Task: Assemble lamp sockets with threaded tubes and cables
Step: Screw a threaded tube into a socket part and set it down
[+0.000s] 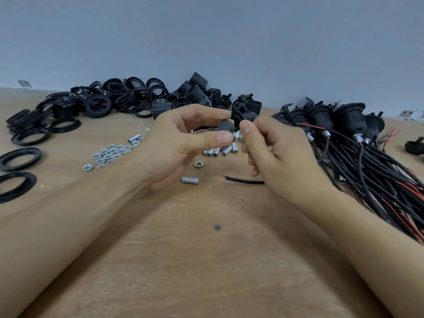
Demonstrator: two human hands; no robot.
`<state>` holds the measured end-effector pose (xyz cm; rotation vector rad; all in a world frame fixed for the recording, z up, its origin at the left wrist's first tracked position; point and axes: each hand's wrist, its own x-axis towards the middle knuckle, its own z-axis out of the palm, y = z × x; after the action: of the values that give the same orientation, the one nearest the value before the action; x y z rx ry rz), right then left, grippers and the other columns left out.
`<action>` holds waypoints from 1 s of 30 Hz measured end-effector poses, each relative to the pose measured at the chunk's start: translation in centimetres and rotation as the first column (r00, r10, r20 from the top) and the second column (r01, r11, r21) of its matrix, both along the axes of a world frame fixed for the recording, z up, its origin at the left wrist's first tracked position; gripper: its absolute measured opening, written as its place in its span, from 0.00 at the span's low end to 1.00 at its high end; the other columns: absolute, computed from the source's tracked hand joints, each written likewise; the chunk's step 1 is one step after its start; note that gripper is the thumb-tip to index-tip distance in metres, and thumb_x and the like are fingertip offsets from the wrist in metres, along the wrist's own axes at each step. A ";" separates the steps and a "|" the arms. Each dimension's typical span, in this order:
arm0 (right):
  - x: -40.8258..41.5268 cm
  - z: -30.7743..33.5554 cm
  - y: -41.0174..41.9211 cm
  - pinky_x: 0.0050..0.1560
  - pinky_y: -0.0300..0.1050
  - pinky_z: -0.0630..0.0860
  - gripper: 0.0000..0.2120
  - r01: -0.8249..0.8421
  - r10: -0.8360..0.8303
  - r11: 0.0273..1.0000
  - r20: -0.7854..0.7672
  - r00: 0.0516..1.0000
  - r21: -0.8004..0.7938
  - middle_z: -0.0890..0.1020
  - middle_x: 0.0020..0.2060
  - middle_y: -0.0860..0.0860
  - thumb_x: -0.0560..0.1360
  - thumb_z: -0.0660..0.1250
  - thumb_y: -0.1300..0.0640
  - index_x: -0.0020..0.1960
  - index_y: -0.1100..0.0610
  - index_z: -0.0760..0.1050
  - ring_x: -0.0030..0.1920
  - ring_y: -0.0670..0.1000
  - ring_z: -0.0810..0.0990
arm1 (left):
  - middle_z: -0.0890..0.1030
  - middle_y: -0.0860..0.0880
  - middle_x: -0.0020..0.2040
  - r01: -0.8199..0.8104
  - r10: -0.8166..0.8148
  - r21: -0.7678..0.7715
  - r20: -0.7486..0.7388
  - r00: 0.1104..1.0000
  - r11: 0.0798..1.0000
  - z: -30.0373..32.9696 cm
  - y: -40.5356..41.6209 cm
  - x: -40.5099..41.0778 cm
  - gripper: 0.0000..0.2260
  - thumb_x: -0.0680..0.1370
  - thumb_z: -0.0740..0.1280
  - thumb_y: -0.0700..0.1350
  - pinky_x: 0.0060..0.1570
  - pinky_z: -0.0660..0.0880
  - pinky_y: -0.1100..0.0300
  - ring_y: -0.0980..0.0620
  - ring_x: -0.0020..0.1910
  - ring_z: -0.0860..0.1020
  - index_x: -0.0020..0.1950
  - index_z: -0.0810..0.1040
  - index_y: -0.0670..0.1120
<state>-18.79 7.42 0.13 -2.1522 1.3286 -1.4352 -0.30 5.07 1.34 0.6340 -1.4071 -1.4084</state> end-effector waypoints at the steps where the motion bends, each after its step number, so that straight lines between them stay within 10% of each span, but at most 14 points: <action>1: 0.1 0.0 -0.1 0.33 0.56 0.76 0.20 0.017 -0.017 1.000 0.011 1.000 0.017 0.75 0.28 0.58 0.82 0.58 0.49 0.38 0.63 0.71 0.30 0.58 0.76 | 0.85 0.45 0.47 0.012 -0.012 0.000 -0.017 1.000 1.000 0.1 0.0 0.0 0.13 0.64 0.76 0.40 0.54 0.79 0.58 0.49 0.51 0.83 0.48 0.85 0.44; 5: -0.1 0.2 -0.4 0.29 0.58 0.76 0.22 0.061 -0.065 0.996 0.078 0.995 0.061 0.74 0.28 0.58 0.83 0.57 0.51 0.36 0.65 0.70 0.29 0.59 0.75 | 0.85 0.44 0.47 0.004 0.007 0.068 -0.151 0.989 0.998 0.7 -0.2 0.3 0.07 0.67 0.74 0.40 0.55 0.79 0.55 0.47 0.51 0.83 0.44 0.85 0.44; 12: -0.1 0.3 -0.4 0.31 0.60 0.76 0.23 0.038 -0.044 0.997 0.087 0.995 0.069 0.73 0.28 0.60 0.82 0.58 0.48 0.37 0.65 0.70 0.30 0.61 0.74 | 0.85 0.41 0.51 -0.019 0.006 0.071 0.174 0.985 0.997 -0.2 0.6 -0.6 0.19 0.71 0.74 0.49 0.47 0.80 0.59 0.44 0.48 0.84 0.58 0.82 0.41; 18: -0.3 0.6 0.0 0.27 0.38 0.71 0.34 -0.028 -0.025 0.977 0.242 0.970 0.213 0.76 0.22 0.55 0.79 0.55 0.35 0.28 0.60 0.72 0.22 0.47 0.75 | 0.85 0.40 0.50 -0.015 0.014 0.003 0.112 0.994 1.000 -0.1 0.4 -0.3 0.18 0.68 0.77 0.45 0.48 0.80 0.57 0.43 0.48 0.84 0.56 0.83 0.42; 24: -0.6 1.1 0.2 0.32 0.55 0.77 0.08 0.031 -0.049 0.990 0.123 0.991 0.140 0.82 0.36 0.50 0.77 0.66 0.47 0.43 0.50 0.76 0.30 0.55 0.78 | 0.85 0.41 0.49 -0.081 0.079 0.027 0.080 0.994 0.996 -0.2 0.0 -0.2 0.18 0.66 0.76 0.46 0.48 0.81 0.57 0.45 0.46 0.84 0.54 0.84 0.42; 30: -0.4 1.0 0.2 0.31 0.56 0.77 0.08 -0.060 0.037 0.983 0.136 0.990 0.172 0.80 0.35 0.54 0.81 0.63 0.54 0.45 0.57 0.73 0.33 0.59 0.77 | 0.85 0.43 0.48 -0.063 0.061 0.030 0.045 0.997 0.998 -0.1 -0.2 0.0 0.18 0.67 0.75 0.44 0.47 0.80 0.58 0.47 0.44 0.84 0.55 0.83 0.42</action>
<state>-19.21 7.59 1.09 -1.9299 1.2940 -1.3607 -0.32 4.88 1.21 0.7267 -1.3903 -1.3773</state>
